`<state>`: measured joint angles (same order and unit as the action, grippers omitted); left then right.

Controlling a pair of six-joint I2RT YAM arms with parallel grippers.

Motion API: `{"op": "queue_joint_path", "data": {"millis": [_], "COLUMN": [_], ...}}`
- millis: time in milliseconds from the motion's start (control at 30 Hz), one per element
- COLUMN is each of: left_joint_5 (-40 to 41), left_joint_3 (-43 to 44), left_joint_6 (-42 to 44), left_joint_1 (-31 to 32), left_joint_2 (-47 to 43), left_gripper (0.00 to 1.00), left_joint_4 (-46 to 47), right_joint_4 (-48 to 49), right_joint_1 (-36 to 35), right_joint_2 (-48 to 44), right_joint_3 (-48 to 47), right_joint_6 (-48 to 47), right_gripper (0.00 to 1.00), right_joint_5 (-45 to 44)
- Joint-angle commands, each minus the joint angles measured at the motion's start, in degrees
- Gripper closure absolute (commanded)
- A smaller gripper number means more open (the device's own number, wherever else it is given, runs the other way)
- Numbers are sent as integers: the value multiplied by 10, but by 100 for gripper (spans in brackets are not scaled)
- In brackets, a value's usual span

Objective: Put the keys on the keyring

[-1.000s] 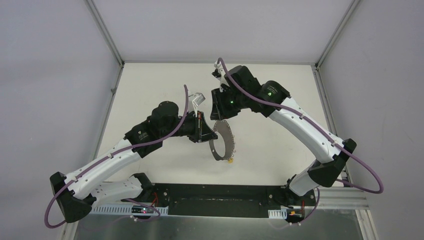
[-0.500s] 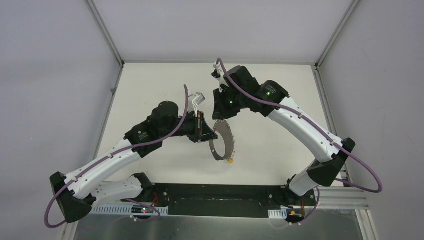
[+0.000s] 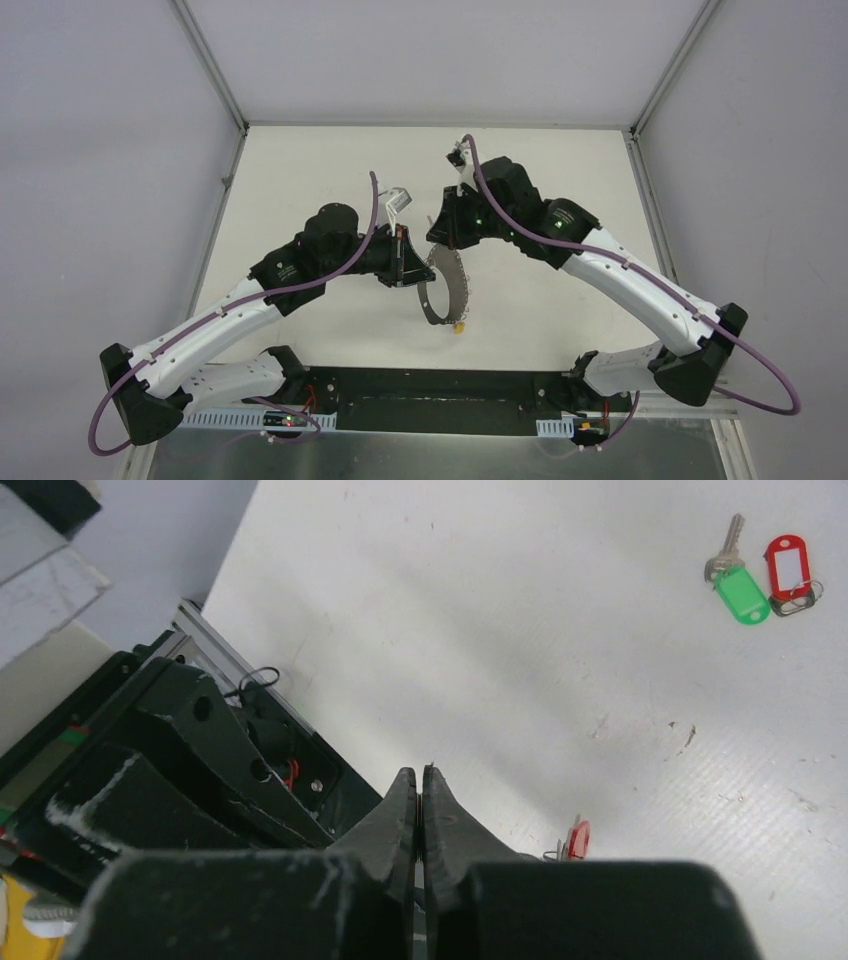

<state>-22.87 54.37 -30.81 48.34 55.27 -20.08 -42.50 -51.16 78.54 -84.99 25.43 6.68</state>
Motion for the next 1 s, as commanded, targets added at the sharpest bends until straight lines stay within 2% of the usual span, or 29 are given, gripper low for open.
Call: {"op": "queue_joint_path", "data": {"millis": [0, 233, 700, 733, 800, 967], "left_joint_5": [-7, -13, -12, -10, -8, -5], "left_joint_3": [22, 8, 0, -1, -4, -11], "left_joint_6": [1, -10, -18, -17, -16, -14], "left_joint_1": [1, 1, 1, 1, 0, 1], "left_joint_2": [-12, -28, -38, -40, -43, -46], "left_gripper": [100, 100, 100, 100, 100, 100], "left_joint_4": [49, 100, 123, 123, 123, 121], "right_joint_4": [144, 259, 360, 368, 378, 381], "right_joint_1": [1, -6, -48, -49, -49, -49], "right_joint_2": [-67, -115, -136, -142, -153, -174], "right_joint_3": [64, 152, 231, 238, 248, 250], "right_joint_6": [60, 84, 44, 42, 33, 6], "right_gripper": [100, 100, 100, 98, 86, 44], "right_joint_5": [-34, -52, -102, -104, -101, -81]}}
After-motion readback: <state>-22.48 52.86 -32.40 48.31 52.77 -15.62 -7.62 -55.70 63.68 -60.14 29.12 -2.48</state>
